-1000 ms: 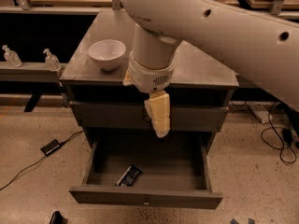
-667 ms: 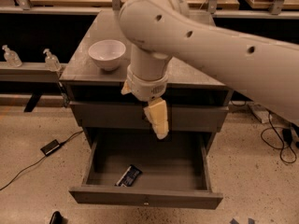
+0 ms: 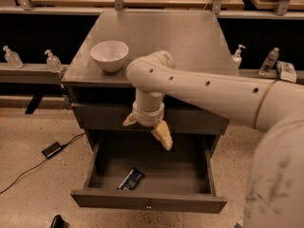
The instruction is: Pick rxbar blueberry from middle drawer and place on counter
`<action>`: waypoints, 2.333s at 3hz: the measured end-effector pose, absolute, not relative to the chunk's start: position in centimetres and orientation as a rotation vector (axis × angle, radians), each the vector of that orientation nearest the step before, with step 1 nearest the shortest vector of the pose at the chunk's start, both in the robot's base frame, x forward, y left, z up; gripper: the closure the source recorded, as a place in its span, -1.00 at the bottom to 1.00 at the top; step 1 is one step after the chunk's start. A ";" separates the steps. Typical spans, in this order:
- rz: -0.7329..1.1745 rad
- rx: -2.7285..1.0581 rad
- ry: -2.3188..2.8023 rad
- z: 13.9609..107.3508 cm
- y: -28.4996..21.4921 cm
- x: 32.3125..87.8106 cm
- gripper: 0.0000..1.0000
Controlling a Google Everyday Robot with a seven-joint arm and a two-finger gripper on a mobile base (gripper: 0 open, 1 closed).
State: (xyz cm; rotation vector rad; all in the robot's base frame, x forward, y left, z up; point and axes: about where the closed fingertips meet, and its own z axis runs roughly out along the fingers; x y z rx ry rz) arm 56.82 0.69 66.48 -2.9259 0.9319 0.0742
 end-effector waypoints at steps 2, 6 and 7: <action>0.243 -3.016 0.611 57.3 1.9 55.9 -1.00; -0.020 -3.011 0.440 50.2 5.7 55.6 -1.00; -0.039 -3.029 0.395 47.2 7.4 56.6 -1.00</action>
Offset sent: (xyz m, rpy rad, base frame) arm -0.0061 0.0113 -0.0745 0.0178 0.0765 0.1781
